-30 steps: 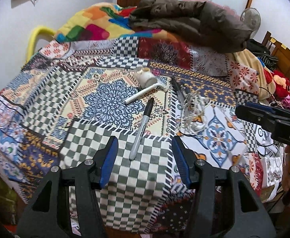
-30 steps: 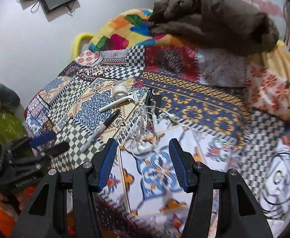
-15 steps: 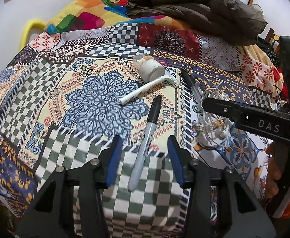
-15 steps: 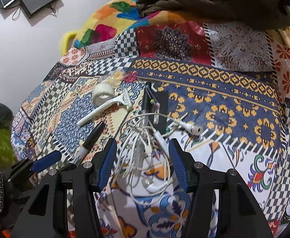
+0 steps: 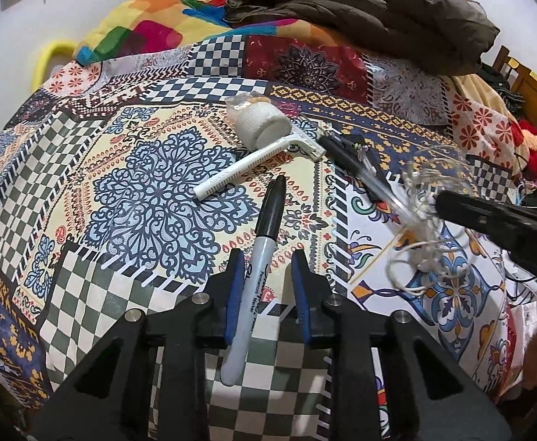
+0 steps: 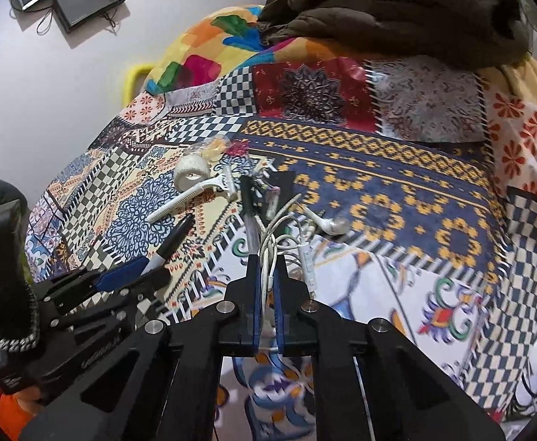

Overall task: Collect trash
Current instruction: 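Grasp the white earphone cable with the right tool while the left grasps the black marker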

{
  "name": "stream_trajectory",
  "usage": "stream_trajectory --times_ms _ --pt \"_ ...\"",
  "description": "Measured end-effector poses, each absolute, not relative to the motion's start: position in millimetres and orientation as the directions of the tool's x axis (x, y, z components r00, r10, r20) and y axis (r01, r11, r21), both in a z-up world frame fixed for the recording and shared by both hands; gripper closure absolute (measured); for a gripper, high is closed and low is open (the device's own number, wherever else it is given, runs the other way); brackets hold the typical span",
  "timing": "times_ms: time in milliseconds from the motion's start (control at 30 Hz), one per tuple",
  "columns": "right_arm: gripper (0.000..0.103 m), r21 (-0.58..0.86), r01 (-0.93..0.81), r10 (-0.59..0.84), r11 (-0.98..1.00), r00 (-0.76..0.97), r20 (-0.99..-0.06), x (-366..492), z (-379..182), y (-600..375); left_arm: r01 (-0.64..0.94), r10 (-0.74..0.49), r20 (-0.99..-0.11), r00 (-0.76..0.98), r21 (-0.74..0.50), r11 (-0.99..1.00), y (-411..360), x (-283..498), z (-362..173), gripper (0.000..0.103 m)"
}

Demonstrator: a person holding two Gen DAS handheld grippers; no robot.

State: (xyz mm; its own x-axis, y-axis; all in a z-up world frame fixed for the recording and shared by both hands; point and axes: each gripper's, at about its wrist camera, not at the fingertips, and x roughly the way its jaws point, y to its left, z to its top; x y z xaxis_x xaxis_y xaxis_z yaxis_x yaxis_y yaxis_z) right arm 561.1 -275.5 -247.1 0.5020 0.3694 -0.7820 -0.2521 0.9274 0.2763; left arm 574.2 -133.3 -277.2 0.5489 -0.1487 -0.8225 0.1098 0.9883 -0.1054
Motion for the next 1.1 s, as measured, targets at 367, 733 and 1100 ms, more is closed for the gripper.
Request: stream_trajectory --times_ms 367,733,1100 --pt "0.097 0.292 -0.204 0.356 0.934 0.519 -0.777 539 -230 -311 0.110 -0.180 -0.840 0.512 -0.143 0.984 -137 557 -270 0.093" --pt "0.097 0.264 -0.190 0.323 0.946 0.459 -0.827 520 -251 -323 0.268 -0.349 -0.778 0.522 -0.239 0.933 -201 550 -227 0.093" --pt "0.097 0.267 -0.202 0.332 0.942 0.458 -0.825 504 -251 -341 0.290 -0.309 -0.853 0.420 -0.197 0.937 -247 571 -264 0.093"
